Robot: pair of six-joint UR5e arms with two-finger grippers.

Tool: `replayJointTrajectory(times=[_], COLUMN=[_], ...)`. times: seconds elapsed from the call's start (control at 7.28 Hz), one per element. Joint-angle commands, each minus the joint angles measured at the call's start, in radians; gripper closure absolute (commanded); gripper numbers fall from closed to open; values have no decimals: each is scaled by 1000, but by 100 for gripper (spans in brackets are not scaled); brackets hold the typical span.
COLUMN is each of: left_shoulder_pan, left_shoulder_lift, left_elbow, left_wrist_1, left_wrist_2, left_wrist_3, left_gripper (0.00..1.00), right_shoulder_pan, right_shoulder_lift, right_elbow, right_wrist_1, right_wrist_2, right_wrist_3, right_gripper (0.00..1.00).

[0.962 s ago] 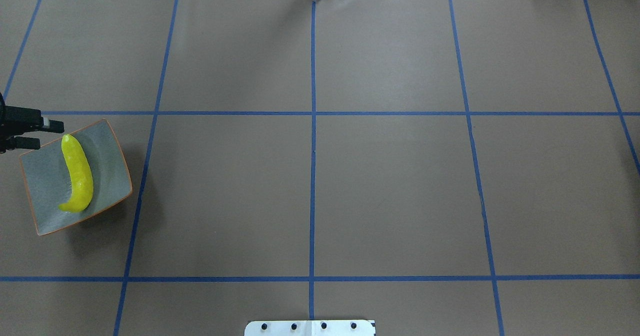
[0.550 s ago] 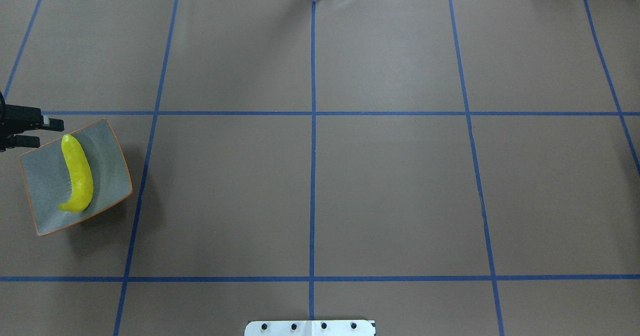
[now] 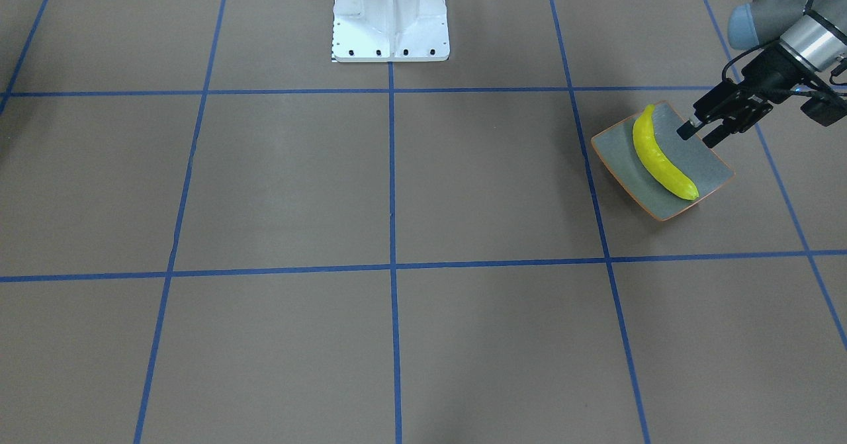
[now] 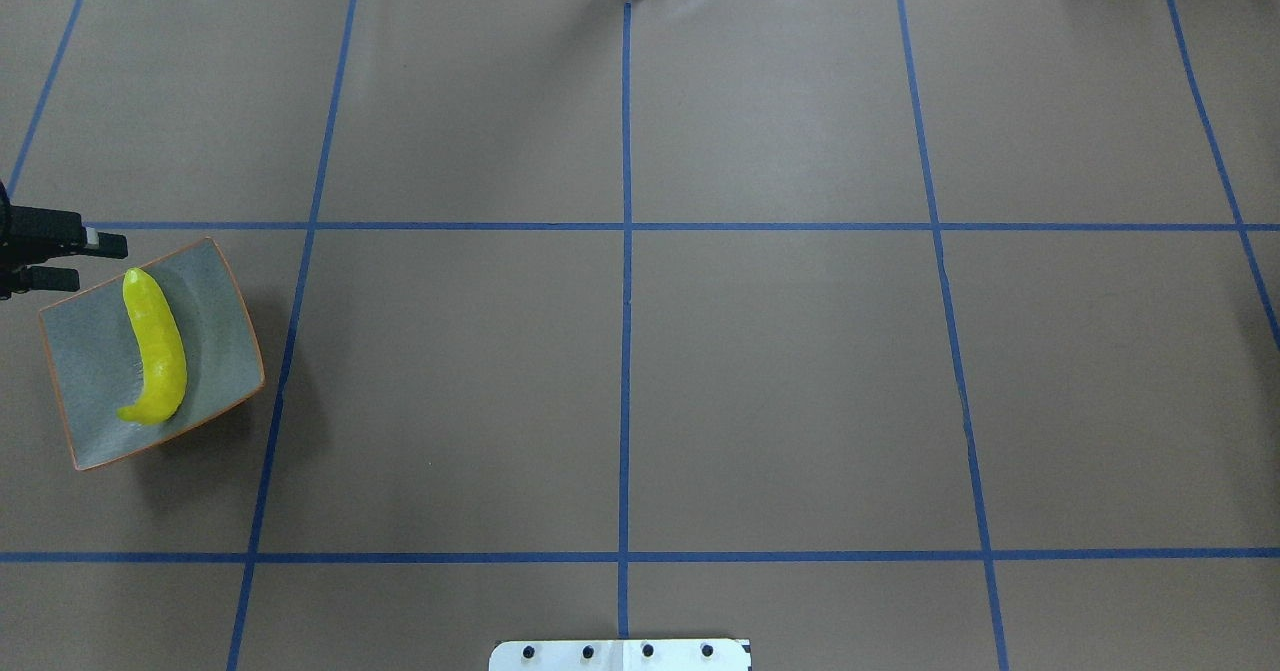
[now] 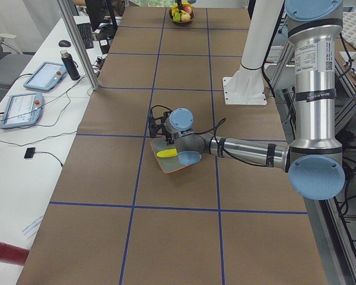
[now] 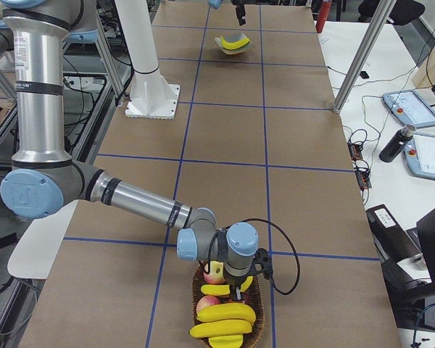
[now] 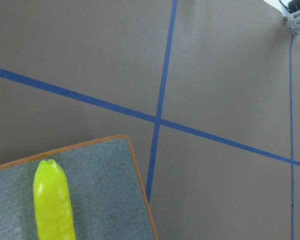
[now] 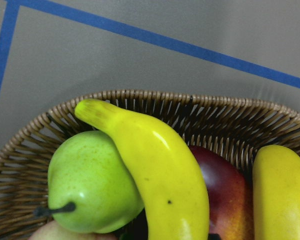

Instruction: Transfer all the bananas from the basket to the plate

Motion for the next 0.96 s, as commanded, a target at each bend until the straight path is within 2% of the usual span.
replayJointTrajectory(times=[0.0, 0.55, 0.69, 0.82], left_shoulder_pan=[0, 0, 0, 0], left_shoulder_lift=[0, 0, 0, 0], left_elbow=[-1, -1, 0, 3], left_wrist_1=[0, -2, -2, -2], left_wrist_2=[0, 0, -1, -1], left_wrist_3=[0, 0, 0, -2], left_gripper=[0, 0, 0, 0], right_shoulder_pan=[1, 56, 74, 81], right_shoulder_lift=[0, -2, 5, 8], right_elbow=[23, 120, 173, 277], right_wrist_1=[1, -19, -87, -211], right_wrist_2=[-1, 11, 13, 13], right_wrist_3=[-22, -23, -22, -23], right_gripper=[100, 100, 100, 100])
